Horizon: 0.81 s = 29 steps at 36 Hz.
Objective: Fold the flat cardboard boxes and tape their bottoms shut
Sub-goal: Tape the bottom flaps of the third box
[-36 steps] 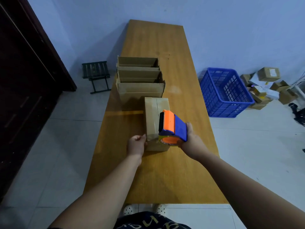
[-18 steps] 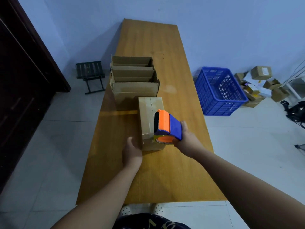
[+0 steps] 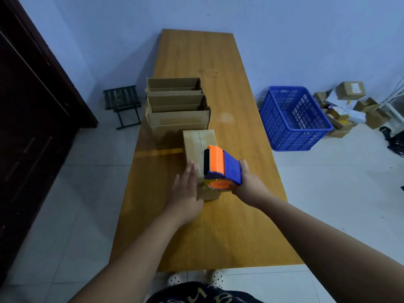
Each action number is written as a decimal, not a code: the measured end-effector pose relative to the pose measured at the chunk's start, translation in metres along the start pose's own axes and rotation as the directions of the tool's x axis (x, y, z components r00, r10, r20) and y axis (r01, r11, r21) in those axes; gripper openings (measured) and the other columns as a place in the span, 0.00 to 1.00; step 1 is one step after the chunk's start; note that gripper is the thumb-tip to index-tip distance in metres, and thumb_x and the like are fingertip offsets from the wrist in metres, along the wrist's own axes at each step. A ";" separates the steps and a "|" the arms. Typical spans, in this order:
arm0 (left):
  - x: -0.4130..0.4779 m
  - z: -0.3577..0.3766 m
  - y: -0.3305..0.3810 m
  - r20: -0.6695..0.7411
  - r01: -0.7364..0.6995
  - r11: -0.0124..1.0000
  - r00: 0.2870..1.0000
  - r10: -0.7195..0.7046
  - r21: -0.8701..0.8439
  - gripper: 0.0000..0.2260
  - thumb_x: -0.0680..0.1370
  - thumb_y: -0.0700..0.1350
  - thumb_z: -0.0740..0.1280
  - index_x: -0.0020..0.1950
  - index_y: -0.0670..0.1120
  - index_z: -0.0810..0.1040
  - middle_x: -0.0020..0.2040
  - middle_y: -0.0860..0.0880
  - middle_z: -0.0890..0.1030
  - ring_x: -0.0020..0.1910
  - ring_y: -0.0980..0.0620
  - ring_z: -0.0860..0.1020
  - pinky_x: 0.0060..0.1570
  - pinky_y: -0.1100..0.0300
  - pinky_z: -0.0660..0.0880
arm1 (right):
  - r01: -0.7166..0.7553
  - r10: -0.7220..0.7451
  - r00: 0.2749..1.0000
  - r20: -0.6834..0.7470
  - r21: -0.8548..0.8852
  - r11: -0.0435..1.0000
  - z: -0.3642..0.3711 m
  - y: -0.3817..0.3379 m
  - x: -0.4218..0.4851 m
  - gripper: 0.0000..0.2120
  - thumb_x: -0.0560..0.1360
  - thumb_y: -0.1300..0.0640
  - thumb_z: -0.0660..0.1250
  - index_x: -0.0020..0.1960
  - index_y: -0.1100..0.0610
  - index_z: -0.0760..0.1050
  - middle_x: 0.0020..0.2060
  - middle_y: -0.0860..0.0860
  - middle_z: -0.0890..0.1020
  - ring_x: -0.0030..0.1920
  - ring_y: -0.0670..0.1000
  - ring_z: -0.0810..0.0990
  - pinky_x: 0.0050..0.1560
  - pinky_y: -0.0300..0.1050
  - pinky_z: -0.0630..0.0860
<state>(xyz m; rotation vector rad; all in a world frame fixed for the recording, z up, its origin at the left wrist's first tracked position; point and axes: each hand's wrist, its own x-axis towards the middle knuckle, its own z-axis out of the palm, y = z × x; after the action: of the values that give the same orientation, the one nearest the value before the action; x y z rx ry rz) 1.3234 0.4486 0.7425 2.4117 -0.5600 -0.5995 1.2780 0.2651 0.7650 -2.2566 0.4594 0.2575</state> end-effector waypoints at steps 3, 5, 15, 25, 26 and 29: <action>0.007 0.002 0.005 0.130 -0.026 0.985 0.992 0.004 0.171 0.40 0.78 0.50 0.66 0.78 0.50 0.39 0.79 0.54 0.41 0.77 0.49 0.41 0.74 0.53 0.46 | 0.023 -0.023 0.999 -0.026 -0.007 1.000 0.004 0.004 0.000 0.17 0.77 0.54 0.68 0.59 0.52 0.62 0.42 0.49 0.78 0.41 0.45 0.79 0.40 0.43 0.77; 0.011 0.008 0.006 0.067 -0.009 0.987 0.998 -0.001 0.159 0.41 0.77 0.52 0.67 0.79 0.48 0.41 0.79 0.52 0.45 0.77 0.50 0.45 0.74 0.54 0.48 | 0.045 -0.046 0.997 -0.058 -0.020 0.999 0.008 0.008 0.002 0.17 0.76 0.52 0.69 0.58 0.53 0.63 0.46 0.49 0.78 0.43 0.46 0.79 0.44 0.47 0.79; 0.018 0.023 0.001 0.124 0.022 0.911 0.989 -0.080 0.413 0.35 0.80 0.55 0.59 0.78 0.42 0.44 0.78 0.43 0.47 0.77 0.43 0.45 0.75 0.51 0.44 | 0.160 -0.272 0.938 -0.214 -0.427 0.890 0.005 0.008 0.001 0.42 0.67 0.30 0.68 0.73 0.53 0.62 0.65 0.48 0.66 0.58 0.46 0.73 0.48 0.40 0.74; 0.016 0.021 -0.001 0.168 0.020 0.927 0.982 -0.089 0.375 0.25 0.79 0.56 0.61 0.72 0.48 0.60 0.69 0.48 0.66 0.69 0.47 0.66 0.66 0.52 0.68 | 0.397 -0.627 0.764 -0.153 -0.654 0.644 0.000 -0.006 0.005 0.45 0.66 0.43 0.76 0.76 0.51 0.57 0.46 0.53 0.73 0.41 0.48 0.73 0.35 0.40 0.72; 0.017 0.021 0.000 0.167 0.018 0.928 0.982 -0.086 0.371 0.26 0.79 0.56 0.61 0.73 0.48 0.58 0.71 0.48 0.64 0.70 0.47 0.64 0.66 0.52 0.66 | 0.399 -0.623 0.770 -0.139 -0.656 0.640 -0.002 -0.006 0.006 0.45 0.67 0.44 0.76 0.76 0.49 0.55 0.46 0.54 0.73 0.41 0.49 0.73 0.34 0.39 0.70; 0.018 0.020 0.001 0.180 0.014 0.933 0.980 -0.084 0.360 0.29 0.79 0.56 0.62 0.75 0.47 0.54 0.73 0.47 0.61 0.72 0.47 0.61 0.69 0.51 0.64 | 0.400 -0.588 0.803 -0.101 -0.640 0.656 -0.005 -0.003 0.008 0.43 0.69 0.45 0.75 0.75 0.46 0.54 0.49 0.56 0.73 0.43 0.49 0.74 0.35 0.40 0.71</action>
<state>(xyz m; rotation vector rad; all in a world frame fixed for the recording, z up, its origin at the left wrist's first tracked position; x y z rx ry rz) 1.3270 0.4298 0.7232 2.7320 -0.7471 -0.8207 1.2872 0.2618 0.7677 -2.9560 -0.1600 -0.2907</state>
